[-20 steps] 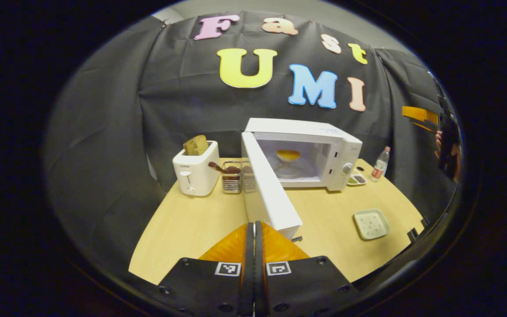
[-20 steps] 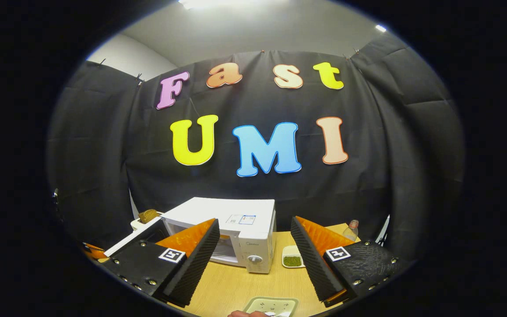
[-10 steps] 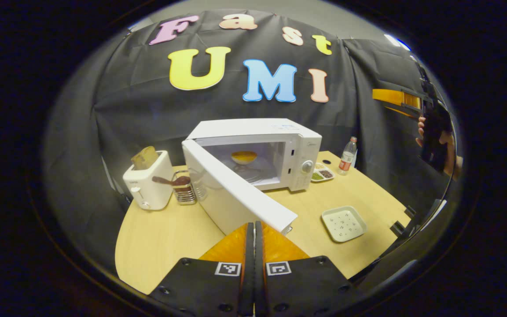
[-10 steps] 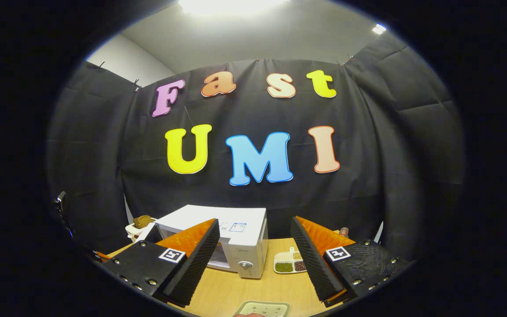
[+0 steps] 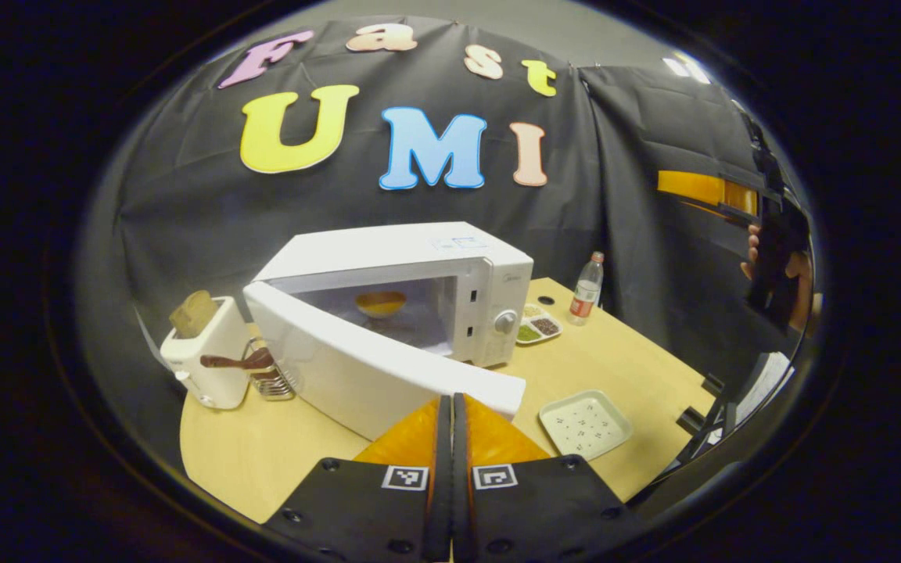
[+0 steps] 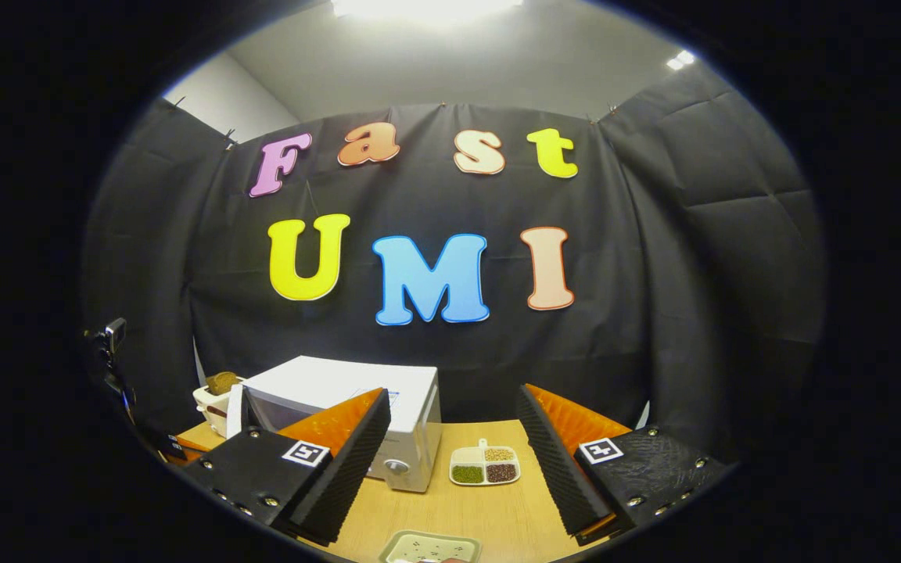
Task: Open the microwave oven with the left hand, put the food in, and close the microwave oven.
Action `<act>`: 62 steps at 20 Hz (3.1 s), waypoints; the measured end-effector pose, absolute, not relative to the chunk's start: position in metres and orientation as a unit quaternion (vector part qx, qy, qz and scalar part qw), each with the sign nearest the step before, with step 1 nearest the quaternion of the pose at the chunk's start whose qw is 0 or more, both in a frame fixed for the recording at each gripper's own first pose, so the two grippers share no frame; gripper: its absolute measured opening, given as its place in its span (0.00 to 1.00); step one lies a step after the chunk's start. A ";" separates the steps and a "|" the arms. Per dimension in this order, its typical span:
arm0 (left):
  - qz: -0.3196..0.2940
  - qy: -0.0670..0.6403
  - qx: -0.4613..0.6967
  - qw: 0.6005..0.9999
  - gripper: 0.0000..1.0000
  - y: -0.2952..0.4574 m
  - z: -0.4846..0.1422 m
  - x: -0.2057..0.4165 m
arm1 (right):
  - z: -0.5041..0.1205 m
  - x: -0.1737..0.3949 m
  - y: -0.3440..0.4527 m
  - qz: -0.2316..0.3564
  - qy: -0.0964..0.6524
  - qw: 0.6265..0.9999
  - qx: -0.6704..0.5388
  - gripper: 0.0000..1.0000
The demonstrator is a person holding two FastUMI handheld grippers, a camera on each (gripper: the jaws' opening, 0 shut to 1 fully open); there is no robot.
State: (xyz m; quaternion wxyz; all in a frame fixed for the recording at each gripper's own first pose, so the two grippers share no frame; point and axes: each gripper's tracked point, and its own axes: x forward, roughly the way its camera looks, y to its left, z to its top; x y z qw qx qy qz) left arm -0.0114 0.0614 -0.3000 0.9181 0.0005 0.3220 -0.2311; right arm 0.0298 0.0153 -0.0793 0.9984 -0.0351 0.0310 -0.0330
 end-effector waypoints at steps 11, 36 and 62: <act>-0.267 0.309 -0.020 0.913 0.07 0.016 -0.311 0.049 | -0.081 0.034 -0.020 -0.086 0.036 0.995 -0.033 1.00; -0.206 0.301 -0.079 0.928 0.07 -0.051 -0.328 0.142 | -0.088 0.020 -0.062 -0.123 0.051 0.989 -0.058 1.00; -0.101 0.284 -0.115 0.947 0.07 -0.015 -0.318 0.191 | -0.093 0.041 -0.048 -0.075 0.069 0.993 -0.060 1.00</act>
